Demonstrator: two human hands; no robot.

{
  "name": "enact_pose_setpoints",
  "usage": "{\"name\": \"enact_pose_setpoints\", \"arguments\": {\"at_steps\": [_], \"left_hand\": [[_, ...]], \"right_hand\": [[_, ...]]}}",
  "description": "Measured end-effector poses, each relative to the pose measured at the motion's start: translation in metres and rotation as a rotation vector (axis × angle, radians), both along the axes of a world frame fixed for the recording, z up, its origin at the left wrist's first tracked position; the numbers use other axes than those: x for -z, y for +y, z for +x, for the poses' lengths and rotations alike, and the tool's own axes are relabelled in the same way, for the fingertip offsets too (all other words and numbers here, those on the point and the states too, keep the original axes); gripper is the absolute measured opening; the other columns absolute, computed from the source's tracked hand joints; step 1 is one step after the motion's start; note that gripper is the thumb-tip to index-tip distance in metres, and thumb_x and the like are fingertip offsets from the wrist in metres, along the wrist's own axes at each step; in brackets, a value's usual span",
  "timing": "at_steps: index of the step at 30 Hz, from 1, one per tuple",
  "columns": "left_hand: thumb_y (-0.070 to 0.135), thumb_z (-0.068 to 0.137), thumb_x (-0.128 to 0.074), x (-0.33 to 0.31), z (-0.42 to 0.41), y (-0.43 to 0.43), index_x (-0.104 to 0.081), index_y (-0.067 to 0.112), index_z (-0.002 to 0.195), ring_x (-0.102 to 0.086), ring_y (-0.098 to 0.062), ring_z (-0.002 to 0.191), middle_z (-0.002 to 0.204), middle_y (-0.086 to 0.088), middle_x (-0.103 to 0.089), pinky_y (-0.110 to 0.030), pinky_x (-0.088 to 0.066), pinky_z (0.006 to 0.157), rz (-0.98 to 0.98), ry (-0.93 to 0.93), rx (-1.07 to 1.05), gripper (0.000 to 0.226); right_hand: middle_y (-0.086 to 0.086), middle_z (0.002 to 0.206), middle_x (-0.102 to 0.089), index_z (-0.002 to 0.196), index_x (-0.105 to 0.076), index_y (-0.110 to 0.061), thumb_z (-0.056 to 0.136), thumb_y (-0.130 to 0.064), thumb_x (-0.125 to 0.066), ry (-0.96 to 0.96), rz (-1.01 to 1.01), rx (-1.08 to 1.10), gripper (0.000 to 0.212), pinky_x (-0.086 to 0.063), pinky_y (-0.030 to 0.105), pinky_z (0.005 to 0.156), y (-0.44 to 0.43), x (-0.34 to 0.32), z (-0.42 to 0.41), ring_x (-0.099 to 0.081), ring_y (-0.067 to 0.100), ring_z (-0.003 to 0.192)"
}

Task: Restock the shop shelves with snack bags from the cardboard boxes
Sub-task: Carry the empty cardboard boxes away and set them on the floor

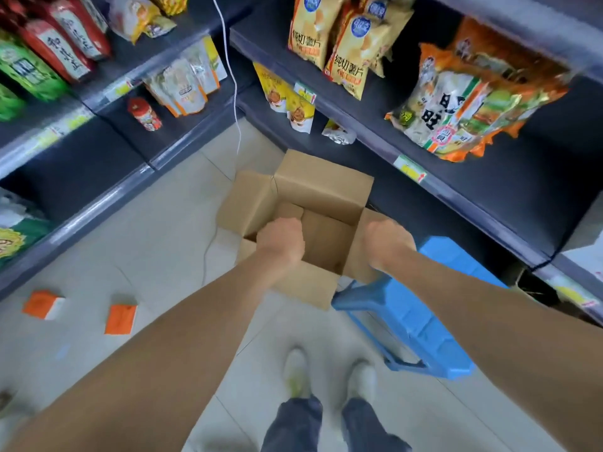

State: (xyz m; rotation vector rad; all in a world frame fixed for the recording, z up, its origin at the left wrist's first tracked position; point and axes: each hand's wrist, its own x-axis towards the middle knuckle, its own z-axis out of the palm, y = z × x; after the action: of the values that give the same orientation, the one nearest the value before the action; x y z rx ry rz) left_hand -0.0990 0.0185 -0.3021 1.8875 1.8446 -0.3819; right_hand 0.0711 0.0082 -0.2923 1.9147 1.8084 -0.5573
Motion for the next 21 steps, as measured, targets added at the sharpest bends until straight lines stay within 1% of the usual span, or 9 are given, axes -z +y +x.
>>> {"name": "enact_pose_setpoints", "arguments": {"at_steps": [3, 6, 9, 11, 13, 14, 16, 19, 21], "left_hand": [[0.01, 0.097, -0.047, 0.072, 0.004, 0.033, -0.057, 0.006, 0.1, -0.062, -0.027, 0.095, 0.102, -0.011, -0.065, -0.032, -0.046, 0.069, -0.051, 0.021, -0.052, 0.011], [0.013, 0.097, -0.049, 0.147, 0.007, 0.056, -0.057, 0.007, 0.111, -0.061, -0.029, 0.105, 0.113, -0.012, -0.064, -0.033, -0.045, 0.073, -0.079, 0.044, -0.116, 0.018], [0.015, 0.096, -0.052, 0.219, 0.009, 0.066, -0.054, 0.005, 0.121, -0.058, -0.03, 0.116, 0.123, -0.012, -0.061, -0.035, -0.048, 0.085, -0.129, 0.052, -0.276, 0.027], [0.016, 0.093, -0.056, 0.261, 0.008, 0.067, -0.041, 0.003, 0.132, -0.054, -0.031, 0.121, 0.13, -0.014, -0.056, -0.036, -0.046, 0.092, -0.163, -0.011, -0.476, 0.044], [0.015, 0.089, -0.063, 0.295, 0.008, 0.067, -0.022, 0.0, 0.142, -0.05, -0.034, 0.124, 0.14, -0.02, -0.044, -0.038, -0.045, 0.097, -0.187, -0.114, -0.714, 0.068], [0.015, 0.088, -0.065, 0.31, 0.008, 0.067, -0.011, -0.001, 0.146, -0.048, -0.035, 0.125, 0.145, -0.023, -0.034, -0.038, -0.047, 0.099, -0.198, -0.155, -0.821, 0.081], [0.017, 0.087, -0.066, 0.336, 0.01, 0.07, 0.01, -0.004, 0.148, -0.043, -0.034, 0.126, 0.149, -0.026, -0.017, -0.04, -0.052, 0.095, -0.215, -0.181, -0.964, 0.099], [0.016, 0.085, -0.064, 0.367, 0.01, 0.079, 0.016, -0.007, 0.145, -0.045, -0.036, 0.124, 0.147, -0.025, -0.014, -0.04, -0.055, 0.088, -0.218, -0.21, -1.053, 0.103], [0.009, 0.085, -0.059, 0.379, 0.012, 0.085, 0.021, -0.004, 0.145, -0.051, -0.038, 0.119, 0.151, -0.026, -0.005, -0.041, -0.056, 0.087, -0.253, -0.242, -1.087, 0.101]], "right_hand": [[0.021, 0.128, -0.054, 0.129, -0.046, -0.002, 0.096, -0.008, -0.042, -0.003, -0.015, -0.014, 0.034, -0.046, 0.039, 0.088, 0.036, 0.071, 0.003, -0.052, 0.036, 0.119], [0.017, 0.122, -0.058, 0.128, -0.048, -0.008, 0.097, -0.012, -0.047, 0.003, -0.01, 0.019, 0.031, -0.044, 0.034, 0.078, 0.065, 0.147, 0.008, -0.056, 0.034, 0.112], [0.017, 0.117, -0.059, 0.126, -0.049, -0.005, 0.096, -0.011, -0.051, 0.014, -0.037, 0.06, 0.031, -0.042, 0.034, 0.072, 0.084, 0.219, 0.015, -0.058, 0.033, 0.108], [0.018, 0.118, -0.059, 0.125, -0.05, -0.003, 0.096, -0.012, -0.052, 0.017, -0.056, 0.116, 0.031, -0.042, 0.034, 0.073, 0.092, 0.261, 0.02, -0.058, 0.033, 0.109], [0.019, 0.12, -0.058, 0.127, -0.049, -0.001, 0.097, -0.017, -0.052, 0.019, -0.094, 0.194, 0.034, -0.045, 0.034, 0.078, 0.098, 0.298, 0.022, -0.057, 0.033, 0.111], [0.02, 0.124, -0.056, 0.13, -0.046, 0.0, 0.097, -0.023, -0.051, 0.014, -0.115, 0.226, 0.04, -0.046, 0.036, 0.083, 0.1, 0.315, 0.022, -0.056, 0.033, 0.114], [0.021, 0.132, -0.048, 0.136, -0.037, 0.004, 0.097, -0.034, -0.049, 0.005, -0.149, 0.261, 0.056, -0.046, 0.039, 0.093, 0.104, 0.346, 0.021, -0.05, 0.035, 0.122], [0.018, 0.134, -0.046, 0.139, -0.034, 0.004, 0.095, -0.036, -0.051, 0.02, -0.108, 0.331, 0.062, -0.047, 0.036, 0.084, 0.109, 0.379, 0.02, -0.053, 0.033, 0.12], [0.021, 0.139, -0.043, 0.143, -0.022, 0.005, 0.095, -0.026, -0.054, 0.023, -0.07, 0.382, 0.065, -0.048, 0.037, 0.086, 0.111, 0.393, 0.019, -0.053, 0.033, 0.12]]}}
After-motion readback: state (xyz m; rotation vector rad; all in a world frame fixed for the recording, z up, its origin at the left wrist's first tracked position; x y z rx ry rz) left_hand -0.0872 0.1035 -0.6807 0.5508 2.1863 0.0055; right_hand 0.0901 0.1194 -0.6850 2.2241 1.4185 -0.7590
